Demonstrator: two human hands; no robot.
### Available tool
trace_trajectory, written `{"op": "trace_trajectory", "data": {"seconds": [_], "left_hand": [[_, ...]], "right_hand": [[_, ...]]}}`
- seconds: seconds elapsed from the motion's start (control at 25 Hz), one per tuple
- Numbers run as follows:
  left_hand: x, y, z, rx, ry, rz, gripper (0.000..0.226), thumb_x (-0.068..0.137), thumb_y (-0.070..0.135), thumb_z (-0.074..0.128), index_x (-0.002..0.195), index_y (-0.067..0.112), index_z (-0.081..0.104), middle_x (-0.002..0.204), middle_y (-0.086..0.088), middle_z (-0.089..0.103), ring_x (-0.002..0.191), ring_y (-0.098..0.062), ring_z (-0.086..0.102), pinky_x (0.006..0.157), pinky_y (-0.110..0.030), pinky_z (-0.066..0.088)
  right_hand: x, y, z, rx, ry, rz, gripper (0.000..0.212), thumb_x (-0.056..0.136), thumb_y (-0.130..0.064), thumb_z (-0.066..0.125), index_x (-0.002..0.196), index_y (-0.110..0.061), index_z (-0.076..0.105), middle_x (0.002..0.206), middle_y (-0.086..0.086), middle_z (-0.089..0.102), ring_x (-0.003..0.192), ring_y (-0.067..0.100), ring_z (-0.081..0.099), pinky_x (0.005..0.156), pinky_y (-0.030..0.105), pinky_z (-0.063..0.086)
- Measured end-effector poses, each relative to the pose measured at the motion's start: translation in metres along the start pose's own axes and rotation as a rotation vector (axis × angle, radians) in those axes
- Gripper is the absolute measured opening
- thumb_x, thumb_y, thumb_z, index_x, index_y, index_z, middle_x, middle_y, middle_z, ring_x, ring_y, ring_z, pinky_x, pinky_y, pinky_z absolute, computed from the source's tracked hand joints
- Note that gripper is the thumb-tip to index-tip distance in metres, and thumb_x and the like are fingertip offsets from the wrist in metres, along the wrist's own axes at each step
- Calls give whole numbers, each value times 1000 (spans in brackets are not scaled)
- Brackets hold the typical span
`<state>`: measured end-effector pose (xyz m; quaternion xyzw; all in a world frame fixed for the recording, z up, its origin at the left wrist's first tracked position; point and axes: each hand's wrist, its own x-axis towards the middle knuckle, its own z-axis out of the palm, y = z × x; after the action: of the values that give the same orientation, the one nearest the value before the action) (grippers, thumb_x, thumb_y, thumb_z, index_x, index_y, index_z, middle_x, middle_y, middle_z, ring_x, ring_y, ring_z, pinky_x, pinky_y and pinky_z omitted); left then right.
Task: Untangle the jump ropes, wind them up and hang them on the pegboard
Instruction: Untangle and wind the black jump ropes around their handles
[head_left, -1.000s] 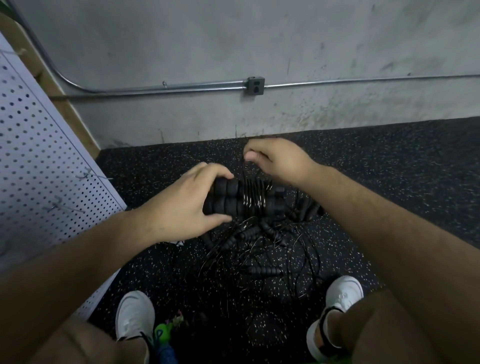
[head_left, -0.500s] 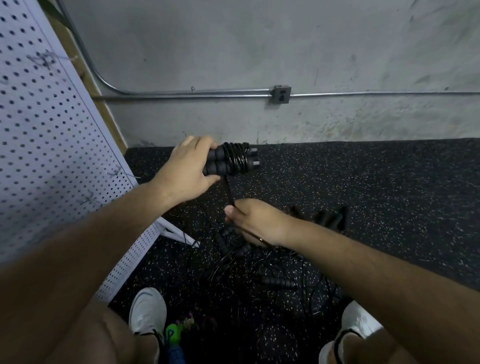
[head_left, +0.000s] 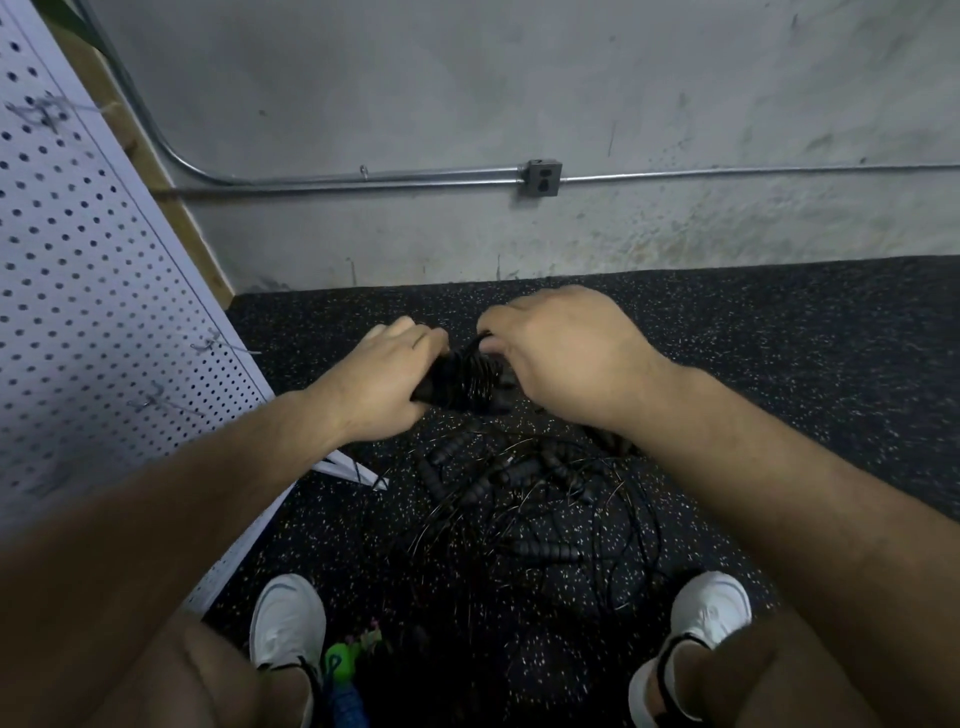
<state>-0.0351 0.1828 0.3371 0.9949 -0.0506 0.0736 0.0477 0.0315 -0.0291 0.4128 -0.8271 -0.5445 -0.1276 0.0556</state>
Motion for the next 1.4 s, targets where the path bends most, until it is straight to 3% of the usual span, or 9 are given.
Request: {"op": "trace_trajectory", "data": {"seconds": [0.2, 0.36, 0.52, 0.64, 0.72, 0.84, 0.96, 1.2, 1.4], "left_hand": [[-15, 34, -13, -167, -120, 89, 46, 82, 22, 75, 118, 26, 47, 109, 17, 41, 103, 0, 35, 98, -23, 30], [-24, 54, -34, -304, -168, 85, 51, 81, 29, 78, 116, 33, 40, 116, 18, 42, 111, -1, 43, 95, -16, 37], [-22, 55, -57, -422, -8, -58, 58, 80, 33, 81, 117, 30, 37, 111, 19, 44, 102, 2, 48, 78, -9, 40], [-9, 36, -59, -311, 140, -125, 50, 82, 23, 78, 117, 18, 43, 105, 10, 41, 100, -8, 44, 83, -17, 37], [1, 17, -54, -157, 202, -146, 43, 81, 16, 75, 112, 13, 45, 103, 6, 40, 102, -15, 40, 87, -32, 37], [11, -8, -40, -40, 171, -142, 39, 79, 13, 73, 108, 13, 47, 104, 1, 49, 105, -24, 44, 86, -33, 32], [14, -16, -26, 10, 141, -104, 41, 78, 16, 73, 110, 15, 48, 112, -2, 58, 107, -21, 43, 88, -32, 29], [11, -20, -19, 42, 48, -70, 41, 76, 19, 74, 104, 22, 43, 107, 3, 54, 104, -19, 44, 90, -35, 36], [3, -2, -17, -109, 33, 12, 29, 80, 15, 68, 100, 21, 48, 94, 7, 51, 93, -14, 42, 89, -40, 42]], "right_hand": [[3, 44, 15, 72, 57, -27, 28, 100, -21, 48, 116, -17, 71, 107, 1, 75, 97, 26, 70, 88, 40, 53], [3, 60, 37, 258, 18, 1, 25, 102, -28, 55, 118, -18, 71, 114, -2, 74, 103, 18, 68, 91, 36, 53], [1, 39, 55, 657, -105, 254, 17, 104, -13, 49, 99, -8, 65, 81, -3, 69, 70, 2, 65, 68, 20, 55], [5, -1, 73, 741, -327, 381, 33, 108, -15, 40, 81, -22, 57, 68, -8, 58, 52, -7, 53, 53, 14, 43], [5, -27, 83, 790, -336, 346, 21, 108, -22, 41, 96, -21, 58, 76, -5, 64, 59, -2, 55, 57, 16, 44], [12, -59, 88, 923, -309, 424, 22, 105, -26, 44, 102, -8, 55, 89, 10, 69, 78, 23, 66, 73, 37, 55], [12, -71, 72, 819, -315, 440, 30, 105, -31, 43, 94, -4, 53, 96, 15, 66, 84, 28, 62, 73, 37, 48], [3, -68, 6, 282, -23, 191, 29, 103, -39, 45, 81, -21, 47, 72, -5, 50, 64, 17, 44, 59, 30, 35], [12, -24, -13, 255, -57, 27, 21, 101, -39, 53, 95, -20, 61, 87, -8, 58, 82, 14, 52, 71, 31, 40]]}}
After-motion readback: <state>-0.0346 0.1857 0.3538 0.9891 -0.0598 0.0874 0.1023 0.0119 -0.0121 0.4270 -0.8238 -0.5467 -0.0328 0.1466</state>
